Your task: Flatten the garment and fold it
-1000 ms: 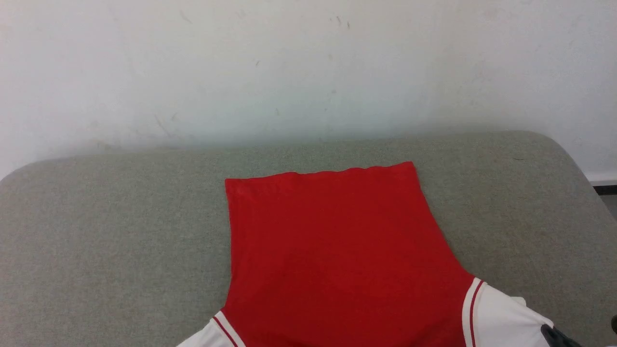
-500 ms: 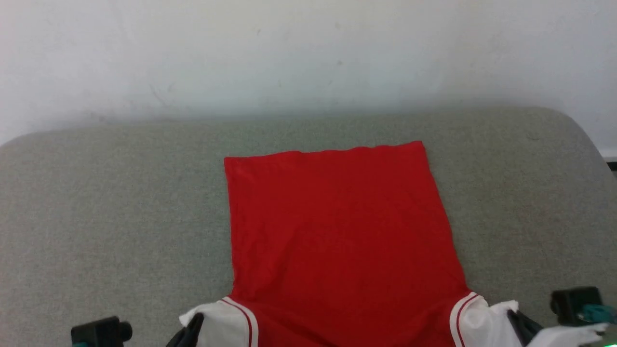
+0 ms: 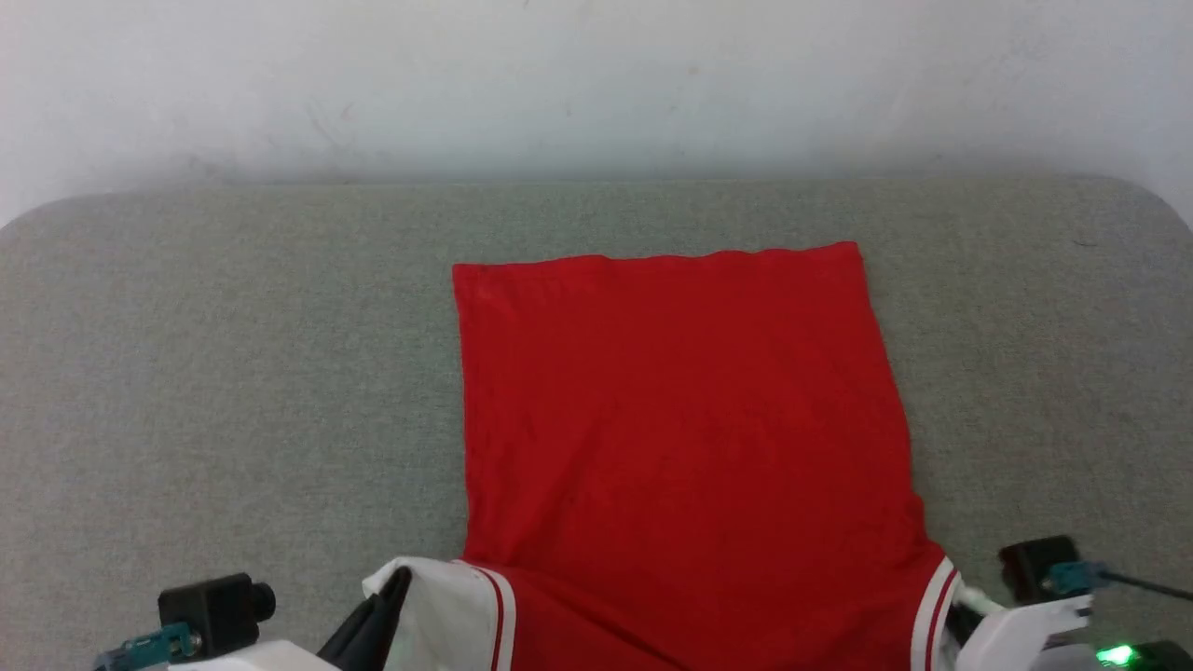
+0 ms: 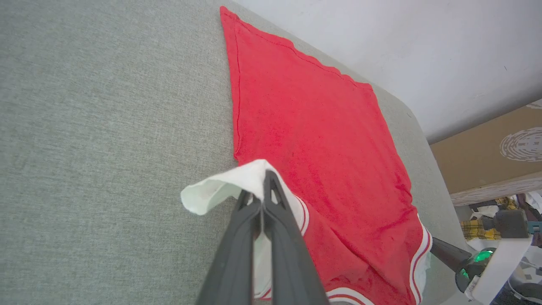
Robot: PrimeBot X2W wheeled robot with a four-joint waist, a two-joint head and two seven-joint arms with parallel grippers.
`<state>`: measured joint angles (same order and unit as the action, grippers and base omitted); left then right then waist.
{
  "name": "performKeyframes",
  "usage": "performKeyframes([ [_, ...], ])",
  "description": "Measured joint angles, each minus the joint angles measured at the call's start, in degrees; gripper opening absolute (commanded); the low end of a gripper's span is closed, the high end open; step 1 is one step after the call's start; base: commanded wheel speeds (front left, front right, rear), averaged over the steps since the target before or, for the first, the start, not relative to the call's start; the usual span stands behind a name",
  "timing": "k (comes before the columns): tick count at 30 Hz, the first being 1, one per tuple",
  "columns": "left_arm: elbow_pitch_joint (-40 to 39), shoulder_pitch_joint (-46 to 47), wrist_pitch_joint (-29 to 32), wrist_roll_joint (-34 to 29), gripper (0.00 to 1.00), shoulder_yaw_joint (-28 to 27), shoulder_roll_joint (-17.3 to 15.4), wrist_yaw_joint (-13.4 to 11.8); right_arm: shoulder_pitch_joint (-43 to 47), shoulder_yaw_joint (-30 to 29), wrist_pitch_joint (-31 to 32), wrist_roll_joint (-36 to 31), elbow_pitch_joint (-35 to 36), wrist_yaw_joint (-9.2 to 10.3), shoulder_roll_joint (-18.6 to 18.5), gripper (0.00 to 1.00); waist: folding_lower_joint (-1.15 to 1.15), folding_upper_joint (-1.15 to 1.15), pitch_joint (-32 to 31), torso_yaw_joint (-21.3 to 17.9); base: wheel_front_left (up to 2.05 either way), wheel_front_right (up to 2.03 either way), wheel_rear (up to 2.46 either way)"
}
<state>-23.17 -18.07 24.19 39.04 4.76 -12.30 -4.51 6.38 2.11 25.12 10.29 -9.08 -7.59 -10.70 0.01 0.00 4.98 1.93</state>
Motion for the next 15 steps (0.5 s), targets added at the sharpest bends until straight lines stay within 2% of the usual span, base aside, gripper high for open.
performKeyframes([
  [4,-0.6,0.0,-0.7,-0.4,0.00,-0.3,0.1,-0.1,1.7,-5.6,0.9,0.5,6.8,0.00,1.5,1.00,0.01,0.00,0.1,0.6,0.00,0.00,0.00],
  [9,-1.6,-0.1,-1.7,-0.4,0.00,-0.3,0.5,-0.2,4.6,-10.5,7.9,4.7,26.7,0.05,4.2,1.00,-0.01,0.00,0.0,0.5,0.00,0.00,0.00],
  [12,-2.1,-0.2,-2.2,-0.6,0.00,-0.3,0.7,-0.2,0.6,-11.6,12.4,4.9,35.2,0.05,1.1,1.00,-0.01,0.00,0.2,0.0,0.00,0.00,0.00],
  [15,-2.4,-0.2,-2.6,-0.7,0.00,-0.4,0.8,-0.2,-9.1,-11.0,15.3,5.2,37.3,0.05,-2.6,1.00,-0.01,0.00,1.0,-0.3,0.00,0.00,0.00],
])
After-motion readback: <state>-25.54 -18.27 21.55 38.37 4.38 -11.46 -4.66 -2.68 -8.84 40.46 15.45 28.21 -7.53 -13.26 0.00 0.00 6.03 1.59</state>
